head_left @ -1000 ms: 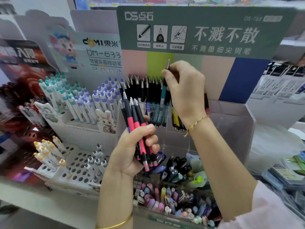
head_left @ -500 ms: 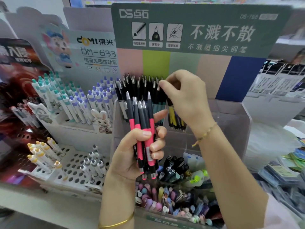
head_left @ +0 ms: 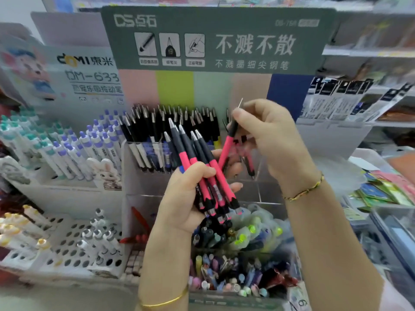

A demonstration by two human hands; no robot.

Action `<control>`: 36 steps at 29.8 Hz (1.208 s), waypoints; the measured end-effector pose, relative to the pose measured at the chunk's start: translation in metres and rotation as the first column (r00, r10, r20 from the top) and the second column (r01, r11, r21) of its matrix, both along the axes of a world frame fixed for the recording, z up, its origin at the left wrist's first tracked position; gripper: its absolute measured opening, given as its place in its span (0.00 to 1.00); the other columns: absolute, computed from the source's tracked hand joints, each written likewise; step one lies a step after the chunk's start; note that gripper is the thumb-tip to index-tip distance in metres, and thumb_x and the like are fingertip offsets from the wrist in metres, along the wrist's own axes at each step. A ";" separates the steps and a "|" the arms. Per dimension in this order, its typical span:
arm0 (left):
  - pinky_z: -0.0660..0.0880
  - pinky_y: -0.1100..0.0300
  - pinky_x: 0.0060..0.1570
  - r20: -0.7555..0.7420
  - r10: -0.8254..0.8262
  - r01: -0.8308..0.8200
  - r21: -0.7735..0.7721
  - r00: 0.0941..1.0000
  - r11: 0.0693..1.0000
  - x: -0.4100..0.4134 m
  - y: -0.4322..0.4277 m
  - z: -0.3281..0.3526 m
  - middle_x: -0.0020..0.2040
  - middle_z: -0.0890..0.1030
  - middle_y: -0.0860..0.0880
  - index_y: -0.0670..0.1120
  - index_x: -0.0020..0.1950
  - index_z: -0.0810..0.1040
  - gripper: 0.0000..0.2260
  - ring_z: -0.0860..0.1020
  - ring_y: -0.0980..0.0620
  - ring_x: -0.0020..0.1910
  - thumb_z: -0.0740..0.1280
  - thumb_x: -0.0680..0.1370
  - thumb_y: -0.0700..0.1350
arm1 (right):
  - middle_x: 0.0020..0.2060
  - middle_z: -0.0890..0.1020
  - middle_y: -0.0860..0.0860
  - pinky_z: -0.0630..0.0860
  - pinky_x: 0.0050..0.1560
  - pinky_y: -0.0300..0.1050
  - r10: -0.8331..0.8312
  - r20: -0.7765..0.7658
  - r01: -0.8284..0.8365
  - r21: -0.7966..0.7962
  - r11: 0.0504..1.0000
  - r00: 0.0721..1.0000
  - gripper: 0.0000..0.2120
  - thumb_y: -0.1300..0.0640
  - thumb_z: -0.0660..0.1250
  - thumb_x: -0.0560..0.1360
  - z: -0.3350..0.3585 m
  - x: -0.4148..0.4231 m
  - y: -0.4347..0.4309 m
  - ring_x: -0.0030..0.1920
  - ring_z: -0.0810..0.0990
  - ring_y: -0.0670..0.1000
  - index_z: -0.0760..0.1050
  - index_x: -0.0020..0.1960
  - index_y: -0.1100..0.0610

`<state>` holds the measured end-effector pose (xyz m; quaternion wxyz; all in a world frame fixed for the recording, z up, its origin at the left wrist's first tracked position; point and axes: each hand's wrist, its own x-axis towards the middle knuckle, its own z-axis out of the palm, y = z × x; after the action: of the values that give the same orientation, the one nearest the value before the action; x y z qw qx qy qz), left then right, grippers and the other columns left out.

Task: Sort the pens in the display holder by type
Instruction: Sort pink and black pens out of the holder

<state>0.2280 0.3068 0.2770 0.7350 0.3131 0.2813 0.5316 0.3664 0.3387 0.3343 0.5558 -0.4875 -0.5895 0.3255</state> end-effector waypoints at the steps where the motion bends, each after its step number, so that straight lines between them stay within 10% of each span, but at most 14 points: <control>1: 0.81 0.50 0.35 -0.027 0.052 -0.052 -0.008 0.998 0.999 0.003 0.000 0.000 0.42 0.81 0.40 0.37 0.43 0.79 0.10 0.84 0.44 0.37 0.58 0.76 0.31 | 0.36 0.80 0.53 0.70 0.28 0.35 -0.075 -0.030 0.077 0.058 0.995 0.997 0.06 0.60 0.63 0.78 0.005 0.004 0.001 0.34 0.79 0.48 0.73 0.42 0.54; 5: 0.80 0.53 0.36 -0.065 -0.002 0.004 0.044 0.998 0.999 0.006 -0.001 -0.001 0.45 0.83 0.42 0.38 0.49 0.75 0.12 0.83 0.48 0.37 0.53 0.77 0.31 | 0.37 0.78 0.50 0.75 0.34 0.39 -0.359 -0.103 0.372 0.329 0.868 0.928 0.08 0.59 0.62 0.78 0.025 0.018 0.011 0.39 0.80 0.53 0.69 0.41 0.50; 9: 0.79 0.58 0.36 -0.110 -0.029 0.034 0.047 0.994 0.998 0.012 0.000 -0.001 0.39 0.83 0.44 0.34 0.54 0.76 0.12 0.81 0.51 0.34 0.55 0.78 0.32 | 0.36 0.74 0.41 0.68 0.41 0.27 -0.546 0.149 0.411 0.506 0.759 0.825 0.02 0.60 0.64 0.76 0.020 0.018 0.021 0.37 0.73 0.41 0.74 0.45 0.58; 13: 0.78 0.61 0.34 -0.180 -0.005 0.011 0.036 0.984 0.999 0.013 -0.003 -0.002 0.41 0.84 0.43 0.30 0.53 0.78 0.11 0.81 0.50 0.35 0.58 0.78 0.33 | 0.43 0.81 0.56 0.73 0.45 0.49 -0.487 0.525 0.381 0.303 0.873 0.698 0.12 0.53 0.68 0.74 -0.005 0.020 0.037 0.45 0.78 0.59 0.75 0.46 0.63; 18: 0.81 0.58 0.38 -0.243 0.012 0.006 0.070 0.970 0.998 0.014 -0.004 -0.001 0.48 0.85 0.43 0.34 0.49 0.78 0.08 0.84 0.50 0.44 0.59 0.79 0.33 | 0.39 0.77 0.56 0.65 0.38 0.47 -0.391 0.769 0.398 0.194 0.896 0.506 0.15 0.48 0.69 0.73 -0.020 0.015 0.036 0.50 0.75 0.61 0.75 0.41 0.60; 23: 0.81 0.57 0.39 -0.261 0.020 0.002 0.087 0.965 0.996 0.016 -0.004 0.000 0.48 0.85 0.43 0.34 0.50 0.79 0.09 0.84 0.47 0.47 0.59 0.78 0.32 | 0.40 0.82 0.57 0.74 0.45 0.53 -0.425 0.563 0.372 0.214 0.903 0.709 0.16 0.49 0.67 0.74 -0.010 0.020 0.022 0.44 0.78 0.58 0.78 0.43 0.63; 29: 0.81 0.52 0.41 -0.235 0.014 0.007 0.088 0.972 0.996 0.023 -0.002 0.000 0.48 0.84 0.40 0.36 0.56 0.78 0.10 0.84 0.45 0.46 0.59 0.78 0.32 | 0.35 0.83 0.56 0.71 0.33 0.35 0.071 0.464 -0.023 -0.108 0.994 0.883 0.10 0.53 0.70 0.73 -0.006 0.015 -0.013 0.31 0.75 0.44 0.82 0.41 0.61; 36: 0.82 0.54 0.39 -0.244 0.004 0.006 0.038 0.970 0.999 0.016 0.001 -0.004 0.49 0.84 0.40 0.35 0.56 0.74 0.09 0.84 0.44 0.46 0.57 0.79 0.31 | 0.34 0.78 0.46 0.71 0.32 0.35 -0.409 -0.035 0.400 0.296 0.867 0.912 0.03 0.58 0.64 0.76 0.009 0.027 0.020 0.33 0.77 0.45 0.74 0.43 0.55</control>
<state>0.2441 0.3082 0.2733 0.6890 0.3904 0.3589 0.4940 0.3934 0.3585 0.3436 0.6697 -0.5157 -0.5245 0.1026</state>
